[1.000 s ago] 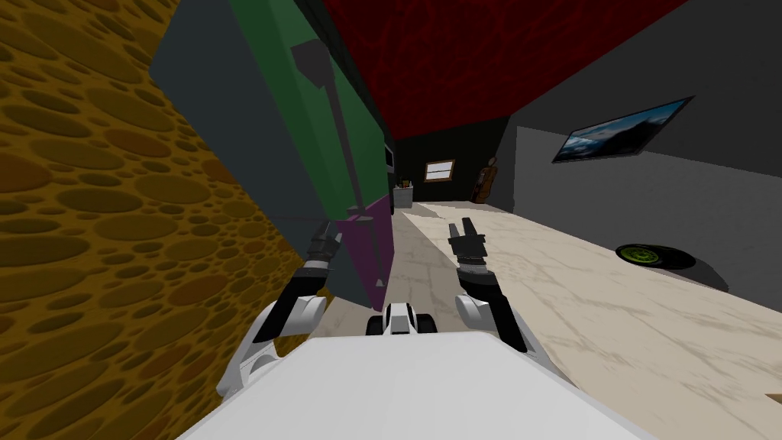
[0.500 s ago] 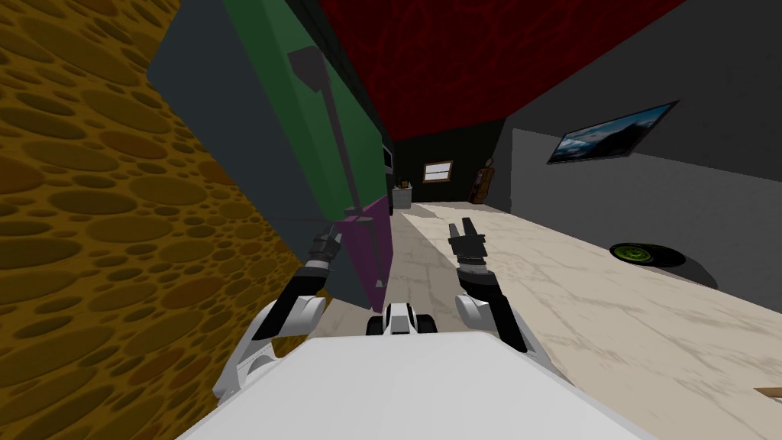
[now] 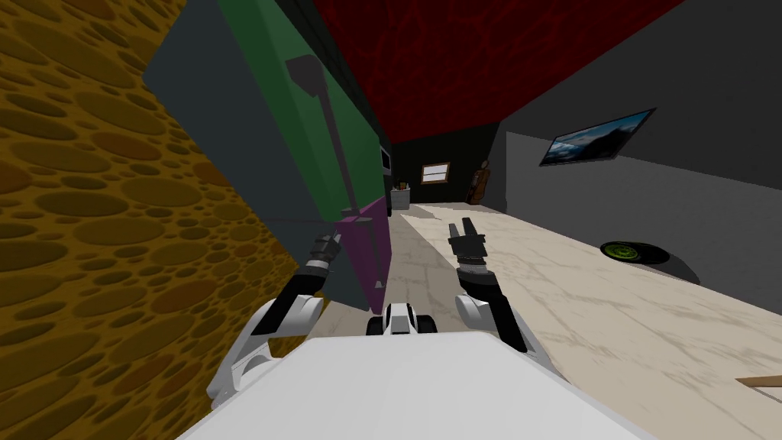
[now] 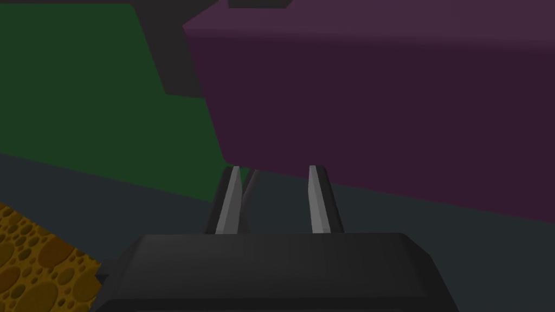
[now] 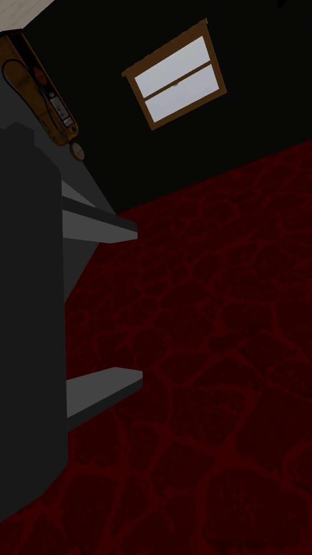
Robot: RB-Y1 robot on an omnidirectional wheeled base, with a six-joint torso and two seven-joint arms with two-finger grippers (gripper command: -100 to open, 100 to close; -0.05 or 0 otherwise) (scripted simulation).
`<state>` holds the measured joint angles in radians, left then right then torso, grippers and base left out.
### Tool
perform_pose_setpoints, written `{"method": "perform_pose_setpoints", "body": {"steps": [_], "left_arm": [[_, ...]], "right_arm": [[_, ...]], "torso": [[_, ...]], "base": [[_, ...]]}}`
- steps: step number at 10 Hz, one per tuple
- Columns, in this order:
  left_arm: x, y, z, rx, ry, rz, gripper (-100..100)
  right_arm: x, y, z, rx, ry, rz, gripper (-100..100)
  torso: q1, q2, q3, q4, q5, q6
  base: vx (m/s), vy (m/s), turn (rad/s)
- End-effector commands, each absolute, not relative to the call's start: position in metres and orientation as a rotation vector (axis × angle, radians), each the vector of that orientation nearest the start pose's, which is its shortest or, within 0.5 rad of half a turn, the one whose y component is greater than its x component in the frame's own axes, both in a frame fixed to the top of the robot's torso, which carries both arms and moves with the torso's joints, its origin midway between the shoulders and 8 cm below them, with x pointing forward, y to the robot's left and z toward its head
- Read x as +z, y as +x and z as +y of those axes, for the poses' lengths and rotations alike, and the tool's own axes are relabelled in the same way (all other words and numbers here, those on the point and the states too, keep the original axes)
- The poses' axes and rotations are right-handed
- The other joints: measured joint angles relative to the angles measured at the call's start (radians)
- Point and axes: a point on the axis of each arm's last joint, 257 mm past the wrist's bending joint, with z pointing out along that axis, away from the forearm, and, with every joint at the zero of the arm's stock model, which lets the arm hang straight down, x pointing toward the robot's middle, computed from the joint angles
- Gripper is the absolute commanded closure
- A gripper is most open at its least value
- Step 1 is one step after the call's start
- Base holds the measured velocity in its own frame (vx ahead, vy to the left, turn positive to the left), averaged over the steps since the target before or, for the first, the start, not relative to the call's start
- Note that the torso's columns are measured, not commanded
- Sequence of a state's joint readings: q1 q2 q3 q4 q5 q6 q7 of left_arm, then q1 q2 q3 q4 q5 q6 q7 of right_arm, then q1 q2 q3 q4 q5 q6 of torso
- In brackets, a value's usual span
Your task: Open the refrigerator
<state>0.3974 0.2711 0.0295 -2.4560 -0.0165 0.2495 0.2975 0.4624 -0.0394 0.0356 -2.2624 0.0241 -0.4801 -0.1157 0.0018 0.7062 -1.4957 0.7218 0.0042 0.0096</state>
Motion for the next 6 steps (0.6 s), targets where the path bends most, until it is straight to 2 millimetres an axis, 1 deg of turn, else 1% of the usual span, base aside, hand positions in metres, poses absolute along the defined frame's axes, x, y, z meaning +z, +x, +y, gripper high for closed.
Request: {"method": "perform_pose_setpoints", "body": {"steps": [1,4,6], "left_arm": [[-0.0384,0.4174,0.2762,-1.286,-1.066,1.079,-100],[-0.0447,0.4189,0.2774,-1.266,-1.100,1.110,-100],[-0.0451,0.4188,0.2772,-1.260,-1.111,1.120,-100]], "right_arm": [[0.0241,0.3558,-0.2575,1.443,0.668,0.635,0],[0.0241,0.3558,-0.2575,1.443,0.668,0.635,0],[0.0241,0.3558,-0.2575,1.443,0.668,0.635,0]], "torso": [[-0.001,-0.001,-0.001,0.000,0.000,0.002],[-0.001,-0.005,-0.003,-0.001,0.000,0.002],[0.000,-0.006,-0.004,-0.002,0.000,0.003]], "base": [[-0.003,-0.020,-0.017],[0.009,-0.018,-0.030],[0.006,-0.016,-0.019]]}}
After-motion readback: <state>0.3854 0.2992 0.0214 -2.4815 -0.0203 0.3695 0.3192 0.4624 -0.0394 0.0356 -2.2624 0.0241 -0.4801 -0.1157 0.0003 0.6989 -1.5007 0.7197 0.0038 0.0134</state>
